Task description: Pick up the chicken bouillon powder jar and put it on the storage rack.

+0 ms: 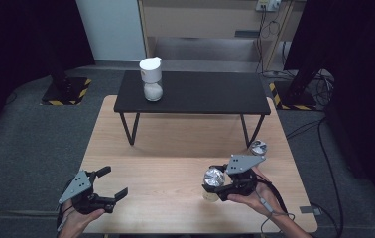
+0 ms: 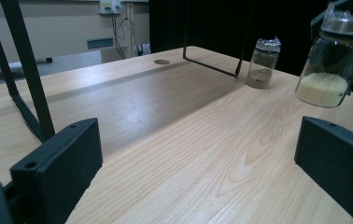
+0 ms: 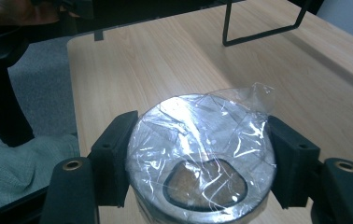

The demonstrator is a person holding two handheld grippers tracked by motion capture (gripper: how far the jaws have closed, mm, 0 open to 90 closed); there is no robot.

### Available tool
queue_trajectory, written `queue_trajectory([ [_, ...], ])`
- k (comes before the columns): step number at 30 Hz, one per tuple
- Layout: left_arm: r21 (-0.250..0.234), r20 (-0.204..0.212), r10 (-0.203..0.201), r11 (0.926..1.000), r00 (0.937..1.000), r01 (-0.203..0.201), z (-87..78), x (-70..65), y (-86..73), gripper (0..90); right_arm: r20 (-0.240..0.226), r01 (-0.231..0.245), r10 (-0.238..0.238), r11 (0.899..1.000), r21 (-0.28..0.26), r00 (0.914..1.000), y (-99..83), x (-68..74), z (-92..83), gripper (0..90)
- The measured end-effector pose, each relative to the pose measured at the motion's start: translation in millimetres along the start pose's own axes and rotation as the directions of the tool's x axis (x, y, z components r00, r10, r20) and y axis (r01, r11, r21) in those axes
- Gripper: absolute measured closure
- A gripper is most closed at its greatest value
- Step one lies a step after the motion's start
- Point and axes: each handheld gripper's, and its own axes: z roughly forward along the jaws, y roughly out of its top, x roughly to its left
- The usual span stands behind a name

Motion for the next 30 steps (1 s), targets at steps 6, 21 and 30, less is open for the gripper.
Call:
queue_trajectory([
  [6, 0.0, 0.004, -0.002, 1.0, 1.0, 0.002, 0.4, 0.5, -0.2, 0.0, -0.022, 0.007, -0.007, 1.0, 0.03, 0.9997, 26.4, -7.6, -4.1, 35.2],
  [21, 0.001, 0.01, -0.01, 0.9999, 0.9999, 0.01, 0.5, 1.9, -0.7, 0.0, -0.016, 0.014, -0.013, 0.999, 0.05, 0.9998, 81.2, -24.9, -13.0, 35.2],
  [30, 0.001, 0.011, -0.013, 0.9999, 0.9999, 0.013, 0.6, 2.5, -1.0, 0.0, 0.013, 0.013, -0.013, 0.999, 0.039, 0.9998, 106.8, -38.3, -18.6, 35.2],
])
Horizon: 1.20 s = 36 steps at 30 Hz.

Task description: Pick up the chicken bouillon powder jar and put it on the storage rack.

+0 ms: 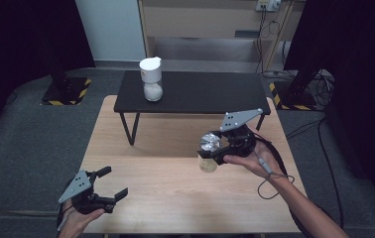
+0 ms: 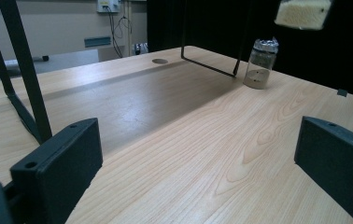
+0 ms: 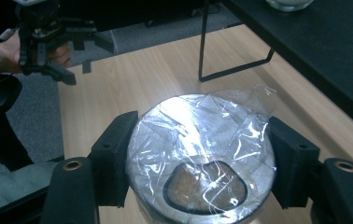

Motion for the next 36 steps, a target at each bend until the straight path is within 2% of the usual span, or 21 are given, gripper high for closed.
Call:
queue_trajectory([
  [19, -0.007, -0.002, -0.005, 1.0, 1.0, 0.005, -0.8, 1.0, -0.4, 0.0, 0.078, -0.004, 0.005, 1.0, -0.013, 0.9969, 54.0, -22.9, -4.0, 35.2],
  [26, 0.0, -0.002, 0.005, 1.0, 1.0, -0.005, -0.5, 0.7, 0.7, 0.0, 0.105, 0.004, -0.002, 1.0, -0.019, 0.9945, 76.8, -27.5, 1.4, 35.2],
  [36, 0.003, -0.002, 0.01, 0.9999, 0.9999, -0.01, -1.0, 0.9, 1.1, 0.0, 0.145, -0.023, 0.026, 0.999, -0.022, 0.989, 98.6, -37.0, 15.1, 35.2],
])
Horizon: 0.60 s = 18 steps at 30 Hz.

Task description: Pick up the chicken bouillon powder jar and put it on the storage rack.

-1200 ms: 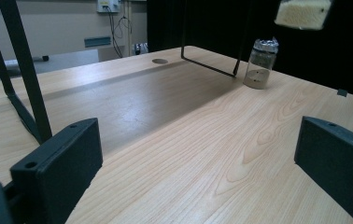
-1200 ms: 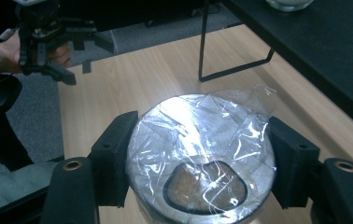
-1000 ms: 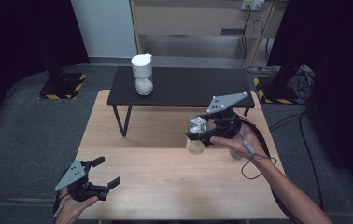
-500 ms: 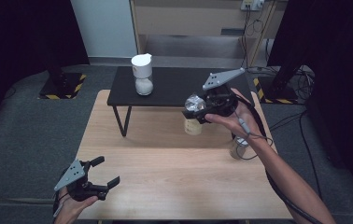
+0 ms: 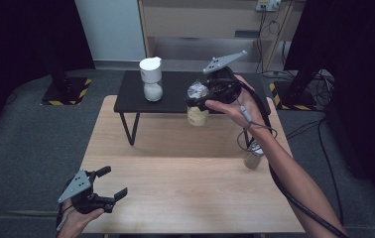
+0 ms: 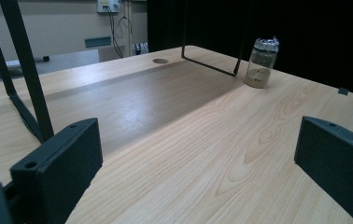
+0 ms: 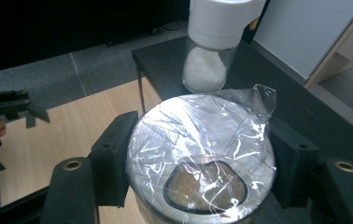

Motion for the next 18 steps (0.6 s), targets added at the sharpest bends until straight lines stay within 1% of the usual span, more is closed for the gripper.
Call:
queue_trajectory([
  [7, 0.002, 0.001, 0.004, 1.0, 1.0, -0.004, 0.4, 0.3, 0.3, 0.0, 0.027, -0.031, 0.032, 0.999, -0.013, 0.9992, 8.8, -8.2, 8.4, 35.2],
  [11, 0.009, 0.004, 0.013, 0.9999, 0.9999, -0.014, 1.1, -0.1, 1.2, 0.0, 0.05, -0.049, 0.049, 0.999, -0.016, 0.9975, 13.4, -12.6, 13.9, 35.2],
  [16, 0.009, 0.005, 0.014, 0.9999, 0.9999, -0.014, 0.7, 0.1, 1.3, 0.0, 0.072, -0.06, 0.061, 0.998, -0.018, 0.9956, 18.3, -17.0, 21.7, 35.2],
  [17, 0.008, 0.0, 0.016, 0.9998, 0.9999, -0.016, 0.5, -0.4, 1.4, 0.0, 0.074, -0.065, 0.066, 0.998, -0.021, 0.9951, 18.3, -18.2, 23.5, 35.2],
  [18, 0.007, 0.005, 0.014, 0.9999, 0.9999, -0.014, 0.7, 0.1, 1.3, 0.0, 0.077, -0.07, 0.071, 0.997, -0.02, 0.9945, 18.8, -19.2, 25.3, 35.2],
])
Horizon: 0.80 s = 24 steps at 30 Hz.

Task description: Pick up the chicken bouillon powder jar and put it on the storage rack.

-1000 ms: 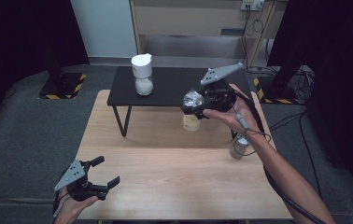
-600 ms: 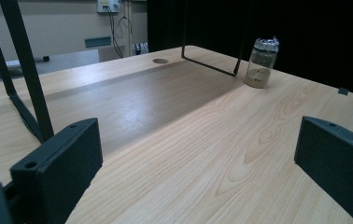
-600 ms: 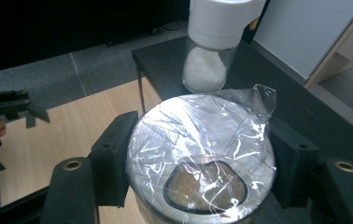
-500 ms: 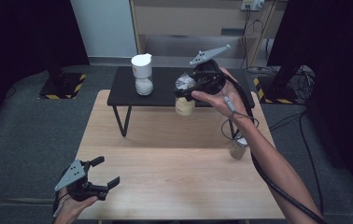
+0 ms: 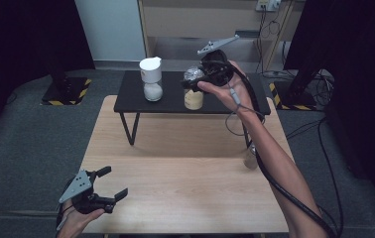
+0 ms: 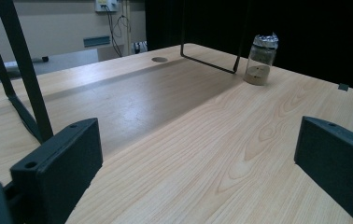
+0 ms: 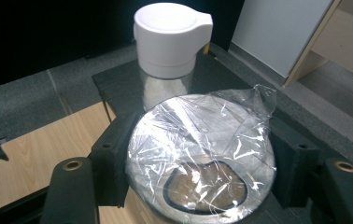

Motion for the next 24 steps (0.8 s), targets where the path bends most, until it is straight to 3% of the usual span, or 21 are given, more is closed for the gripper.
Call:
queue_trajectory([
  [13, 0.004, 0.007, 0.008, 1.0, 0.9999, -0.008, 1.3, -0.5, 0.6, 0.0, 0.068, -0.039, 0.039, 0.999, 0.001, 0.9969, 1.4, -4.1, 19.1, 35.2],
  [24, 0.005, 0.008, 0.009, 0.9999, 0.9999, -0.009, 1.2, -0.6, 0.8, 0.0, 0.09, -0.077, 0.076, 0.997, 0.003, 0.993, -0.7, -14.0, 34.0, 35.2],
])
